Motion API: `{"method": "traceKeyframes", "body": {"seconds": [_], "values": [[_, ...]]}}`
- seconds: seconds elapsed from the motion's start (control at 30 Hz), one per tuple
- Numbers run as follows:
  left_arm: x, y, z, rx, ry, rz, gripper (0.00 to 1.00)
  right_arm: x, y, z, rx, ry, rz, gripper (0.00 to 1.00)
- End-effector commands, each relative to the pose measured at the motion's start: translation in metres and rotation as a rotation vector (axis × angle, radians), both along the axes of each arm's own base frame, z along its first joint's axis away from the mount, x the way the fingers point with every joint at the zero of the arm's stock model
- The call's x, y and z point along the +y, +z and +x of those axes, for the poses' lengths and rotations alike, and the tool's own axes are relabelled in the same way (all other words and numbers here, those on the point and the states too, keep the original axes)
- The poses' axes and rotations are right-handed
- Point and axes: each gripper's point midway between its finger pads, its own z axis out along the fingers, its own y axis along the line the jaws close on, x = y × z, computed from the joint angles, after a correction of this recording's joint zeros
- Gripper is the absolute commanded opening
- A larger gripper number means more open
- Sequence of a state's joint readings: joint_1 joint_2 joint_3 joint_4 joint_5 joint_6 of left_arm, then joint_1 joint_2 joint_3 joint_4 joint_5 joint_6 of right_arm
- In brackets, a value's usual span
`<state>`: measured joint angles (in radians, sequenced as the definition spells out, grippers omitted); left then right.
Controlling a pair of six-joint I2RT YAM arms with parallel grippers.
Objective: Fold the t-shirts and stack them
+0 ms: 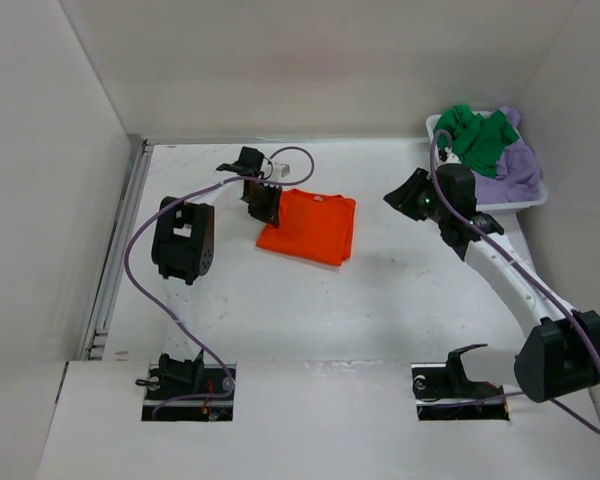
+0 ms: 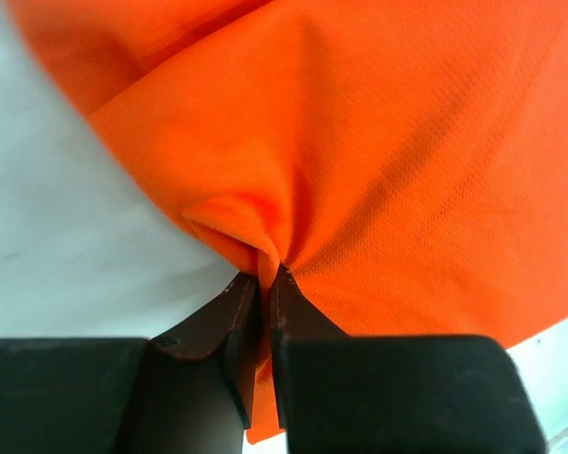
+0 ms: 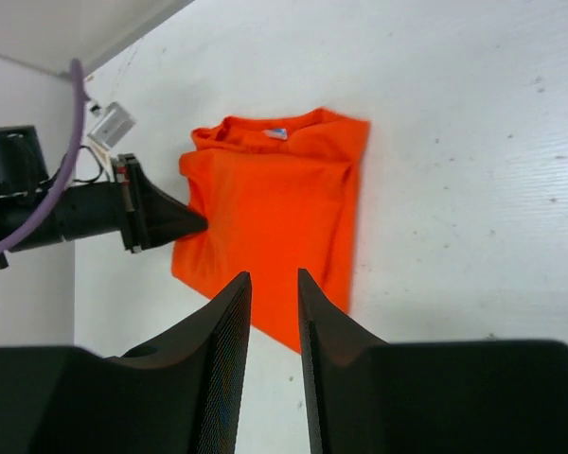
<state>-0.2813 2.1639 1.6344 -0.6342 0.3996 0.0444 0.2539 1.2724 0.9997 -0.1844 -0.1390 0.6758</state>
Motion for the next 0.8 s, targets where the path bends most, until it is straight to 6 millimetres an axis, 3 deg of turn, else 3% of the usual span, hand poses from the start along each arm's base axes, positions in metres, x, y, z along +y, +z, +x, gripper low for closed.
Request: {"method": "traceKeyframes", "body": {"seconds": [0.0,0.2,0.4,0.63,0.77], "values": [[0.040,0.027,0.044,-0.113,0.132,0.024,0.00,-0.018,-0.005,-0.006,0.008,-0.039,-0.029,0.31],[0.127,0.049,0.100,-0.214,0.327,0.057,0.00,-0.031,0.001,-0.011,0.008,-0.066,-0.039,0.31],[0.221,0.057,0.148,-0.327,0.452,0.127,0.00,-0.037,0.009,-0.011,0.032,-0.080,-0.082,0.31],[0.322,0.066,0.190,-0.479,0.599,0.227,0.00,-0.029,0.017,-0.009,0.074,-0.067,-0.136,0.32],[0.363,0.078,0.209,-0.577,0.661,0.272,0.01,-0.022,0.019,-0.009,0.100,-0.048,-0.167,0.32]]}}
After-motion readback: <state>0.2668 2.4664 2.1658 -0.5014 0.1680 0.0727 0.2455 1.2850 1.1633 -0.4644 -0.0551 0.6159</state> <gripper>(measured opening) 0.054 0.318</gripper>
